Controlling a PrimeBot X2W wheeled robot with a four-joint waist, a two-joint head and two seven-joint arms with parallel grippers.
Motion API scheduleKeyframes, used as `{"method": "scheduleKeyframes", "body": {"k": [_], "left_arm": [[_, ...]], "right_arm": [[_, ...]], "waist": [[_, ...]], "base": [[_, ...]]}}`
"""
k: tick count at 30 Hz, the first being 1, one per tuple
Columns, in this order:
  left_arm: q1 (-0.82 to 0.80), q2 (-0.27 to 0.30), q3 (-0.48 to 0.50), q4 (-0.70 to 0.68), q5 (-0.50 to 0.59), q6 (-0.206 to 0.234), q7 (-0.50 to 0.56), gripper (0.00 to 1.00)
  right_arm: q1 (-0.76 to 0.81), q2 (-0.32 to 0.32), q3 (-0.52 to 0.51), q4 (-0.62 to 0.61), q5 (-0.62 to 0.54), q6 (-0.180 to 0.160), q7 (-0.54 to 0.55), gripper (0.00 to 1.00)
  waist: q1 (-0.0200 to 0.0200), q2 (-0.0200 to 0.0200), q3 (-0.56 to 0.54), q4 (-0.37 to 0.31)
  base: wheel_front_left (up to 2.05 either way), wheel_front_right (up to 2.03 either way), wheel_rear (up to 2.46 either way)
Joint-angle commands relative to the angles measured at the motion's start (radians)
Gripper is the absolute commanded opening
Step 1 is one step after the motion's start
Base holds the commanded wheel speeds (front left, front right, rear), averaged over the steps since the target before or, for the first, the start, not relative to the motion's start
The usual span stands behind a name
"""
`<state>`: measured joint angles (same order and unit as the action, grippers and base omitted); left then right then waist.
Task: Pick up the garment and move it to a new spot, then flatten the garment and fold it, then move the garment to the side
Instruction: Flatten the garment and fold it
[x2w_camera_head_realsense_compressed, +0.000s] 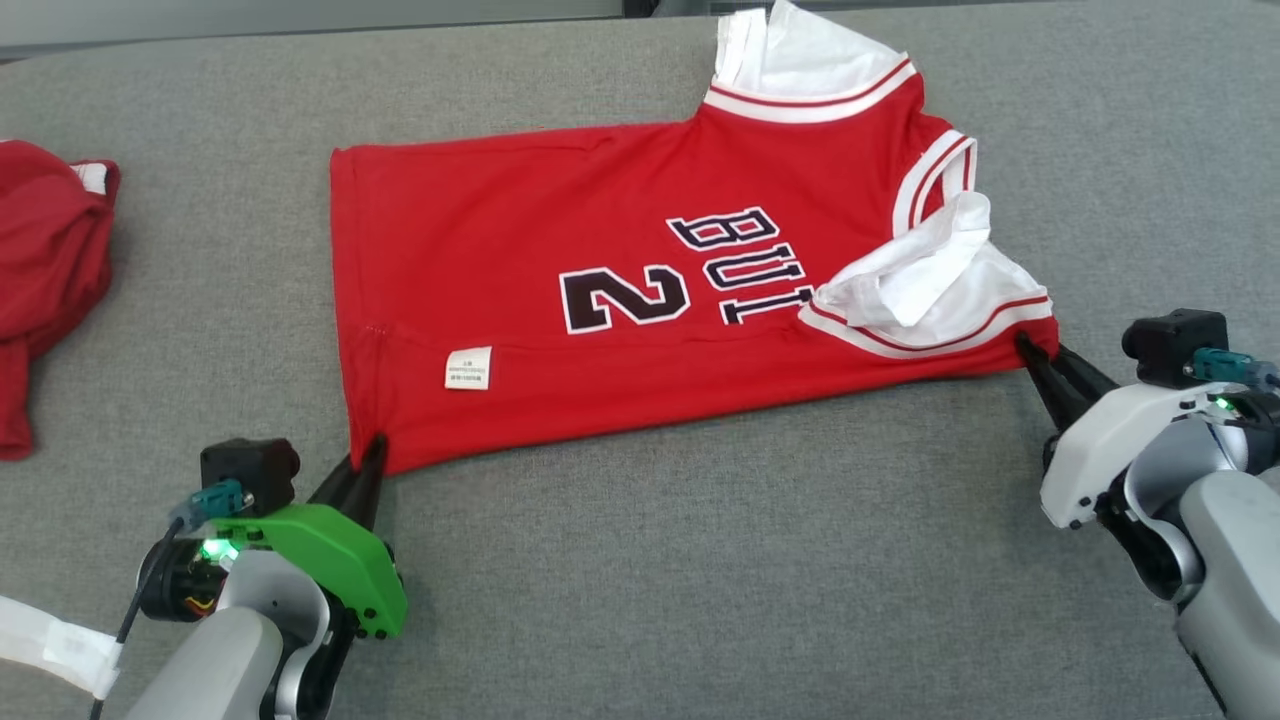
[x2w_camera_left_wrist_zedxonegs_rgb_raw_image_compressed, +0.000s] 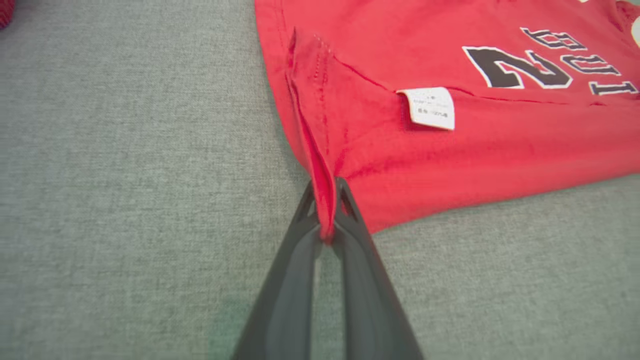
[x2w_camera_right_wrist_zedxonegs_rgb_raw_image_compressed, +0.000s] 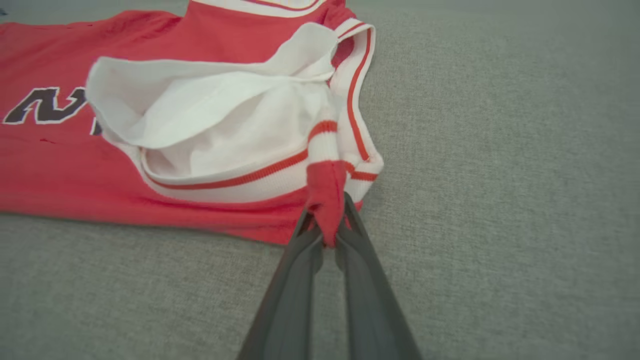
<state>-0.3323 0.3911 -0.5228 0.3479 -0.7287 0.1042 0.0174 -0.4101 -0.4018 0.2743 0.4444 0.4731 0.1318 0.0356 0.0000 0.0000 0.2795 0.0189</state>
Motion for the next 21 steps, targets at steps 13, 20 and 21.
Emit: {"method": "scheduleKeyframes", "body": {"k": [13, 20, 21], "left_arm": [[0.301, 0.123, 0.008, -0.394, -0.033, 0.113, 0.069, 0.00], [0.398, 0.103, -0.003, -0.401, -0.048, 0.151, 0.043, 0.00], [0.401, 0.097, -0.004, -0.395, -0.050, 0.155, 0.041, 0.00]], "right_arm": [[0.365, -0.098, -0.137, -0.368, 0.127, -0.002, 0.197, 0.00], [0.498, -0.033, -0.211, -0.393, 0.081, -0.002, 0.217, 0.00], [0.497, -0.029, -0.214, -0.384, 0.071, -0.002, 0.214, 0.00]], "waist": [[0.0000, 0.0000, -0.044, -0.020], [0.0000, 0.0000, -0.029, -0.018], [0.0000, 0.0000, -0.029, -0.017]], "base": [[0.00, 0.00, 0.00], [0.00, 0.00, 0.00], [0.00, 0.00, 0.00]]}}
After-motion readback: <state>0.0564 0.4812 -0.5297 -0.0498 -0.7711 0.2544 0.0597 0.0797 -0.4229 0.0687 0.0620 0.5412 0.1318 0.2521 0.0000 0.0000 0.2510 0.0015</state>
